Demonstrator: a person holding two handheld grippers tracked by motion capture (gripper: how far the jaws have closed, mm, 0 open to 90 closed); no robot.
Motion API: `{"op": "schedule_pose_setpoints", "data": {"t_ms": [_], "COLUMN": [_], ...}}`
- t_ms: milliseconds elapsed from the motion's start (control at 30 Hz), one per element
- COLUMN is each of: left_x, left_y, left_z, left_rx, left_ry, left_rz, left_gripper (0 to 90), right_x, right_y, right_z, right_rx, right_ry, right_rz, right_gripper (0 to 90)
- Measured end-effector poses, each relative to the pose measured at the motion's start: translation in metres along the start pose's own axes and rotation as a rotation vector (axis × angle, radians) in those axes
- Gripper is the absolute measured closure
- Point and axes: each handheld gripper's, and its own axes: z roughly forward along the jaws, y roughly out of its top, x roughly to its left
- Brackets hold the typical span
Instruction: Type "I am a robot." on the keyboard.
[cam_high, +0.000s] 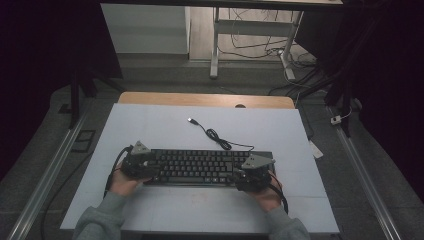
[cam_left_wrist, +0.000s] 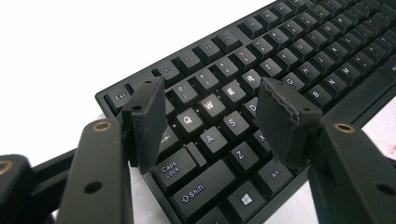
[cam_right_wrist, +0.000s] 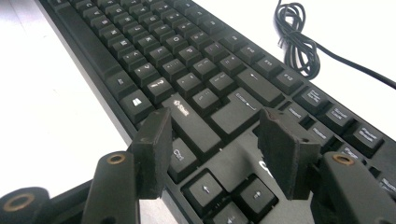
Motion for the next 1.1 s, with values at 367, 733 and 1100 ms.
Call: {"op": "schedule_pose_setpoints", "data": {"t_ms": [367, 733, 1100], "left_x": [-0.001, -0.001, -0.002], "left_y": [0.0, 0.0, 0.0], "left_z": [0.001, 0.002, 0.003], "left_rx": [0.005, 0.01, 0.015], "left_ry": [0.0, 0.001, 0.001], "left_rz": [0.003, 0.005, 0.01], "left_gripper": [42.2, 41.9, 41.7], "right_x": [0.006, 0.014, 0.023], "right_y": [0.009, 0.02, 0.032], "right_z": [0.007, 0.018, 0.034], "right_rx": [-0.024, -0.034, -0.011], "right_ry": [0.038, 0.083, 0.127], "right_rz": [0.002, -0.004, -0.017], "right_gripper": [45.8, 49.4, 67.4]}}
